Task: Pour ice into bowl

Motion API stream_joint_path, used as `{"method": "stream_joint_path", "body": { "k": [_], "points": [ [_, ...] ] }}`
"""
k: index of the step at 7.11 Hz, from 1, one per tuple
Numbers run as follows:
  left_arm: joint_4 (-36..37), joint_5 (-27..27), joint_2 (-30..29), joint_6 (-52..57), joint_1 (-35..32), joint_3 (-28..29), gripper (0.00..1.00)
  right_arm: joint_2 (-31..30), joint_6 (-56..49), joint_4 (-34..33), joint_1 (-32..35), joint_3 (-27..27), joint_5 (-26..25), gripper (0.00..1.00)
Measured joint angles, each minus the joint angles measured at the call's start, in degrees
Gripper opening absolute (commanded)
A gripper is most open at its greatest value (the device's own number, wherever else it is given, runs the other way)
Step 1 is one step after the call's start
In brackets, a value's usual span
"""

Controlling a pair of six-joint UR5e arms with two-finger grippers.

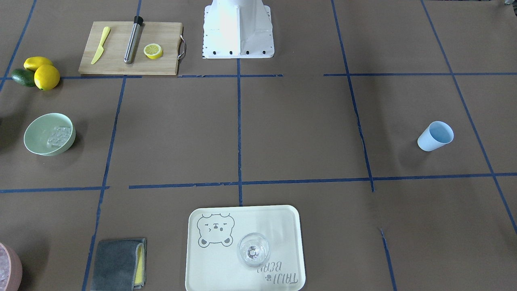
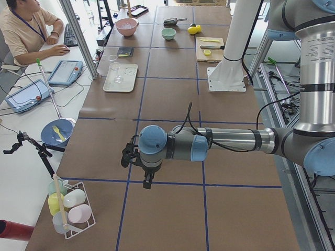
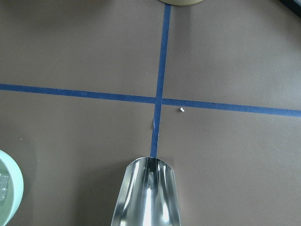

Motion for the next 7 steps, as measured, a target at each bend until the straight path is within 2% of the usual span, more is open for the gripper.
{"method": "stream_joint_path", "body": {
  "k": [7],
  "points": [
    [-0.26, -0.1, -0.02, 0.01, 0.05, 0.08, 1.0, -0.22, 1.85, 0.42, -1.45, 0.22, -0.17, 1.0]
  ]
}}
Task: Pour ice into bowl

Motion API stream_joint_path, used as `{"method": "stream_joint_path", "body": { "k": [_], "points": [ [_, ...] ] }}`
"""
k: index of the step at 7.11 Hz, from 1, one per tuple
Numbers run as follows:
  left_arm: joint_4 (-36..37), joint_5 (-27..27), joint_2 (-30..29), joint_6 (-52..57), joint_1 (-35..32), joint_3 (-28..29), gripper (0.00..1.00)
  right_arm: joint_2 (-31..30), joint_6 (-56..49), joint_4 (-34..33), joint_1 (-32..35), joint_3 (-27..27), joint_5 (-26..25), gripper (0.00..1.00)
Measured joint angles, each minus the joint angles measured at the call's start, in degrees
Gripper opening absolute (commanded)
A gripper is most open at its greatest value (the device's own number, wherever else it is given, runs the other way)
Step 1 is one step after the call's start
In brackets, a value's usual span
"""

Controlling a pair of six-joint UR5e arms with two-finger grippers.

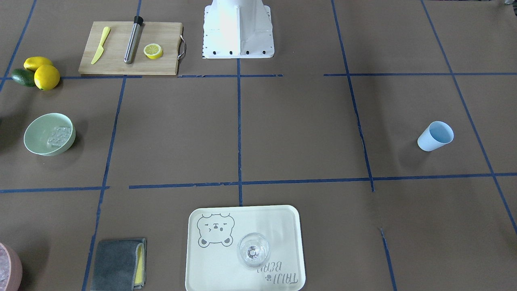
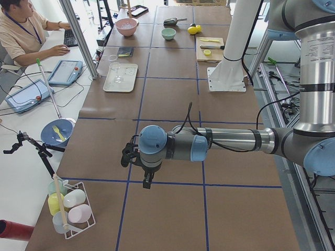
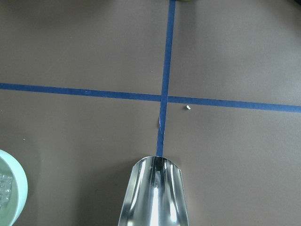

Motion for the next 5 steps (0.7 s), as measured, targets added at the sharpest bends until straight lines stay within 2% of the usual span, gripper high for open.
{"method": "stream_joint_path", "body": {
  "k": [5],
  "points": [
    [-0.02, 0.0, 0.0, 0.0, 0.18, 0.09, 1.0, -0.15, -0.03, 0.13, -0.63, 0.0, -0.03, 1.0]
  ]
}}
